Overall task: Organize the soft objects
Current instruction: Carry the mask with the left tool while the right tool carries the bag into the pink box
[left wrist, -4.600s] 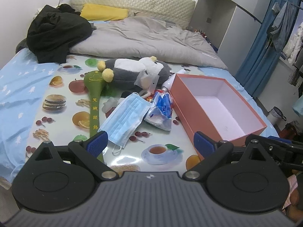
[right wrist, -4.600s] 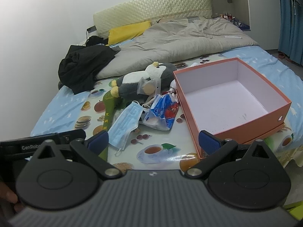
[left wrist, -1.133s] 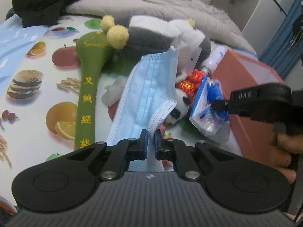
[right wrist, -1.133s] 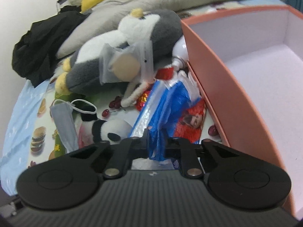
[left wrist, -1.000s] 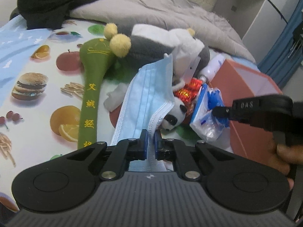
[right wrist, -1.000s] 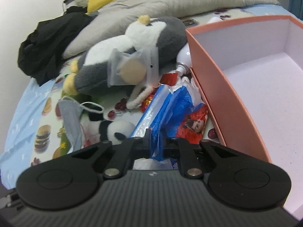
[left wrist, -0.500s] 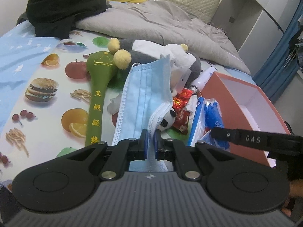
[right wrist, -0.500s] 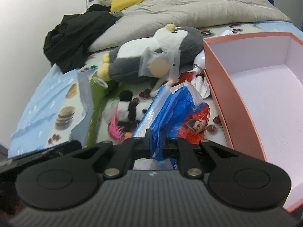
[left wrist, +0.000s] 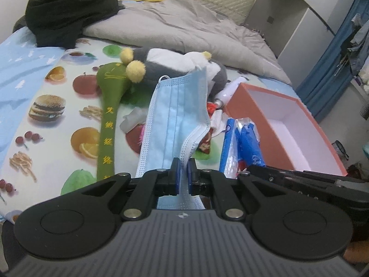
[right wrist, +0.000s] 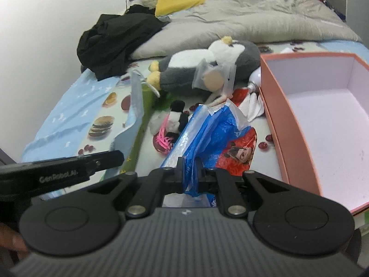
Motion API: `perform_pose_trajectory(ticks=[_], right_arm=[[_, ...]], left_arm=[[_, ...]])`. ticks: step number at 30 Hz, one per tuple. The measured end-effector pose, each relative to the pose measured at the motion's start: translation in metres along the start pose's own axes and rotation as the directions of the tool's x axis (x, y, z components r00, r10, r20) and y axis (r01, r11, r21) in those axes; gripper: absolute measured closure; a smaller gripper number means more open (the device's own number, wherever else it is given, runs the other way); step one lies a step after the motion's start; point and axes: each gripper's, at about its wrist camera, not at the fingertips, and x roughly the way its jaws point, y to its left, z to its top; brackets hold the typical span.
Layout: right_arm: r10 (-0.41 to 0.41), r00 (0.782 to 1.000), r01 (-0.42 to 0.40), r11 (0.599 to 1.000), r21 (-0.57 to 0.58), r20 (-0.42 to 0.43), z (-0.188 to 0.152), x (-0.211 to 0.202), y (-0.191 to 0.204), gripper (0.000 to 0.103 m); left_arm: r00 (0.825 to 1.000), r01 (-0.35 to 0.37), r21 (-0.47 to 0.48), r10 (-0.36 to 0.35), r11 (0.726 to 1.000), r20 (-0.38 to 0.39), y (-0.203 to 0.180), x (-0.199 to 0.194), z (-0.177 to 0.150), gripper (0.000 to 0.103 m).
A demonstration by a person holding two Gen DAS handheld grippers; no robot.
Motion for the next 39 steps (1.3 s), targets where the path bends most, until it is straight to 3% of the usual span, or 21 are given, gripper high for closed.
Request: perform_pose_trajectory(ticks=[11, 23, 31, 39], right_arm=[[-0.049, 0.989, 0.060, 0.995, -0.076, 0.137, 0.037, -0.051, -0.005, 0.092], [-0.151, 0.951, 0.170, 0.984, -0.049, 0.270, 0.083, -0.101, -0.052, 0.092], [-0.241, 0.930, 0.244, 0.969, 0.025, 0.278, 0.090, -0.113, -0.102, 0.092], [-0.314, 0.928, 0.297, 0.948, 0.111, 0.200, 0.082, -0.092, -0.167, 0.092]], left_arm=[[0.995, 0.094, 0.048, -0.094, 0.994, 0.008, -0.038, -0.012, 0.052, 0.095], [0.975, 0.213, 0.173, -0.221, 0.962, 0.032, -0.127, -0.017, 0.115, 0.095], [0.960, 0.278, 0.240, -0.279, 0.930, -0.031, -0.200, 0.012, 0.124, 0.095], [0.951, 0.303, 0.261, -0.271, 0.917, -0.152, -0.246, 0.086, 0.112, 0.095]])
